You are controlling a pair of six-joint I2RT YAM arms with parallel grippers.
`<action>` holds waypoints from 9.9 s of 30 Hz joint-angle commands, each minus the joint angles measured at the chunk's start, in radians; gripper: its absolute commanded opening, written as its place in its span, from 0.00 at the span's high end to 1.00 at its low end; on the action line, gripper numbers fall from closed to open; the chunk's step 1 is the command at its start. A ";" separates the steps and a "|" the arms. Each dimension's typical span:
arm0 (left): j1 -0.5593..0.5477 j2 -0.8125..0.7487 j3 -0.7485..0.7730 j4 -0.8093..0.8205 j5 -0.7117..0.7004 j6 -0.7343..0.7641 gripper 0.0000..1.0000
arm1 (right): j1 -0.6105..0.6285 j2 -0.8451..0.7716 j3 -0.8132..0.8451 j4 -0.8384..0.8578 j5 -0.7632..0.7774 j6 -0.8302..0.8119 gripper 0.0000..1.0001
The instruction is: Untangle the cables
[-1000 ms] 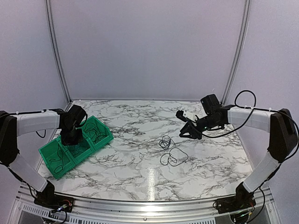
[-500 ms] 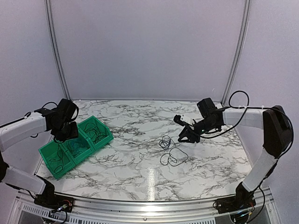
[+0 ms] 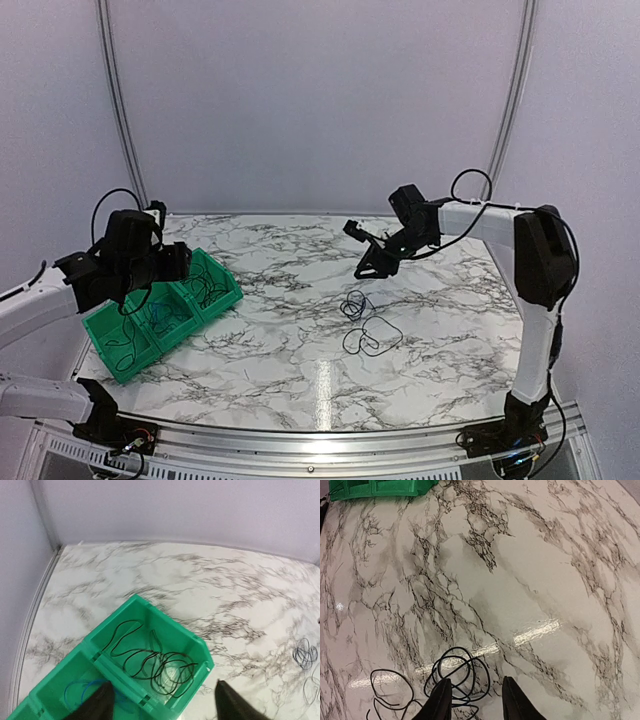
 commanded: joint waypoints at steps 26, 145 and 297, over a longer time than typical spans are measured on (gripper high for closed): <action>-0.187 0.423 0.026 0.710 0.181 0.033 0.18 | 0.035 0.100 0.240 -0.265 -0.057 0.015 1.00; -0.336 0.735 0.242 1.194 0.724 -0.090 1.00 | -0.053 -0.434 -0.116 -0.112 -0.173 -0.059 0.58; -0.027 0.009 -0.172 -0.616 -0.521 -0.857 1.00 | -0.176 -0.357 -0.493 0.134 -0.051 -0.021 0.62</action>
